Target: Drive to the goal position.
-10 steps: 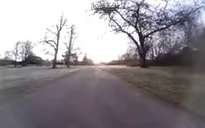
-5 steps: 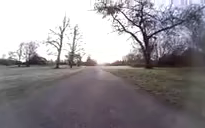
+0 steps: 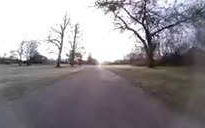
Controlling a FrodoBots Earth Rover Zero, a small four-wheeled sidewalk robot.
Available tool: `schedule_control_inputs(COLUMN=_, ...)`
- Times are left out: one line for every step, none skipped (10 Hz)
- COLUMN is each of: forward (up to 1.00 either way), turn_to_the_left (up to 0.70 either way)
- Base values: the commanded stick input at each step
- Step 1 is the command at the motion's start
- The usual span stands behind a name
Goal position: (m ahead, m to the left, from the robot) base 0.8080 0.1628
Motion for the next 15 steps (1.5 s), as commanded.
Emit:
schedule_control_inputs(forward=1.00, turn_to_the_left=0.00)
schedule_control_inputs(forward=1.00, turn_to_the_left=0.00)
schedule_control_inputs(forward=1.00, turn_to_the_left=0.00)
schedule_control_inputs(forward=1.00, turn_to_the_left=0.00)
schedule_control_inputs(forward=1.00, turn_to_the_left=0.00)
schedule_control_inputs(forward=1.00, turn_to_the_left=0.00)
schedule_control_inputs(forward=1.00, turn_to_the_left=0.00)
schedule_control_inputs(forward=1.00, turn_to_the_left=0.00)
schedule_control_inputs(forward=1.00, turn_to_the_left=0.00)
schedule_control_inputs(forward=1.00, turn_to_the_left=0.00)
schedule_control_inputs(forward=1.00, turn_to_the_left=0.00)
schedule_control_inputs(forward=1.00, turn_to_the_left=0.00)
schedule_control_inputs(forward=1.00, turn_to_the_left=0.00)
schedule_control_inputs(forward=1.00, turn_to_the_left=0.00)
schedule_control_inputs(forward=1.00, turn_to_the_left=0.00)
